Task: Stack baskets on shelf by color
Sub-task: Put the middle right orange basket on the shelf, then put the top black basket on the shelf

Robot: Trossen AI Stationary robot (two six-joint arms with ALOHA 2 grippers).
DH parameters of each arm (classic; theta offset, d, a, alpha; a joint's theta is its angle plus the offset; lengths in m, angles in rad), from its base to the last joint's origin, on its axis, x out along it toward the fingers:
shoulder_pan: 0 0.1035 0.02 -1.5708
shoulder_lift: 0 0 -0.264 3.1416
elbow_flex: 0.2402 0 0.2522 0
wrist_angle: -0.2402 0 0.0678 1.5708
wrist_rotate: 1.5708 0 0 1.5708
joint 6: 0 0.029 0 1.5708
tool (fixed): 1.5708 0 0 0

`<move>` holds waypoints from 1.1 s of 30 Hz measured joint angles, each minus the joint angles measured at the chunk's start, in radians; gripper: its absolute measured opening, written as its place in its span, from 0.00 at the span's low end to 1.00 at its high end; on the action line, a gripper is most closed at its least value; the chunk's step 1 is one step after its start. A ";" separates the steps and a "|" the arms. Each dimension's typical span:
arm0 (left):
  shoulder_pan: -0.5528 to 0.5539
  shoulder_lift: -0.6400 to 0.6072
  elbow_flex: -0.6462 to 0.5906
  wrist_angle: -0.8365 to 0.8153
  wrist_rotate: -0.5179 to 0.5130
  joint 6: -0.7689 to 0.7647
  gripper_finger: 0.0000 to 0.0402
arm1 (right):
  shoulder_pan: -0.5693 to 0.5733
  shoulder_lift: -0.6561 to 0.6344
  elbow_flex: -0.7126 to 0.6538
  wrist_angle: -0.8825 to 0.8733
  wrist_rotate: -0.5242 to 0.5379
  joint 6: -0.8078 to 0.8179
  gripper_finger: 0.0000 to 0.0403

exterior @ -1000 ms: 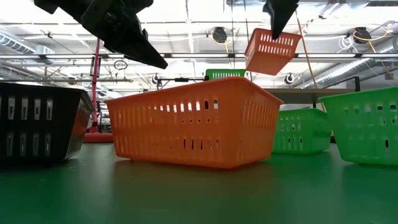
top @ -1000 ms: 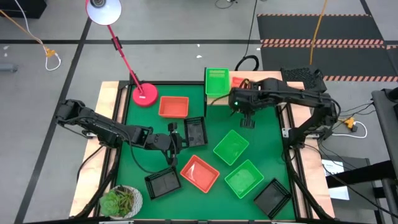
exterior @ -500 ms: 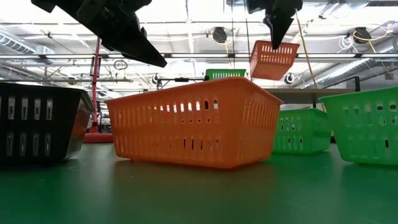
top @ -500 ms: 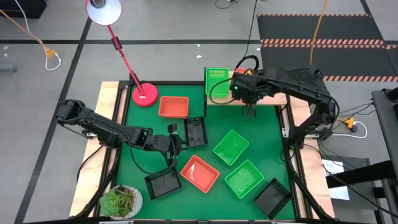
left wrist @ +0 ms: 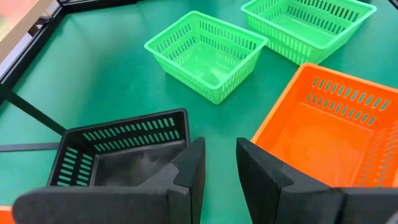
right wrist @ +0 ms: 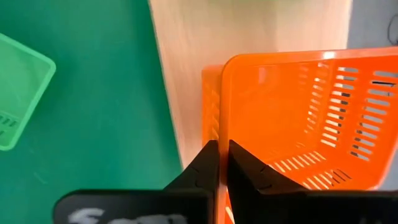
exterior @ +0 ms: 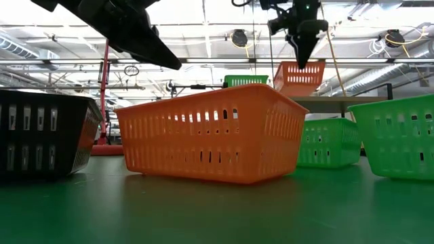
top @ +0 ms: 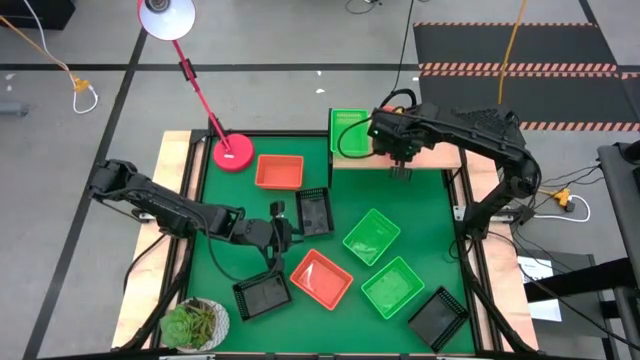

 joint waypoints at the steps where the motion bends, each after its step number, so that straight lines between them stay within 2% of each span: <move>1: -0.003 0.000 0.000 0.000 0.000 0.001 0.23 | 0.000 -0.001 -0.009 0.006 0.000 -0.004 0.03; 22: -0.004 0.000 0.000 0.007 0.000 0.014 0.23 | 0.000 -0.001 -0.112 0.121 0.014 -0.056 0.04; 26: -0.004 0.000 0.000 0.007 0.000 0.014 0.23 | 0.000 -0.001 -0.113 0.145 0.083 -0.049 0.07; 33: -0.004 0.000 0.000 0.007 -0.001 0.013 0.23 | 0.000 -0.001 -0.113 0.155 0.087 -0.058 0.19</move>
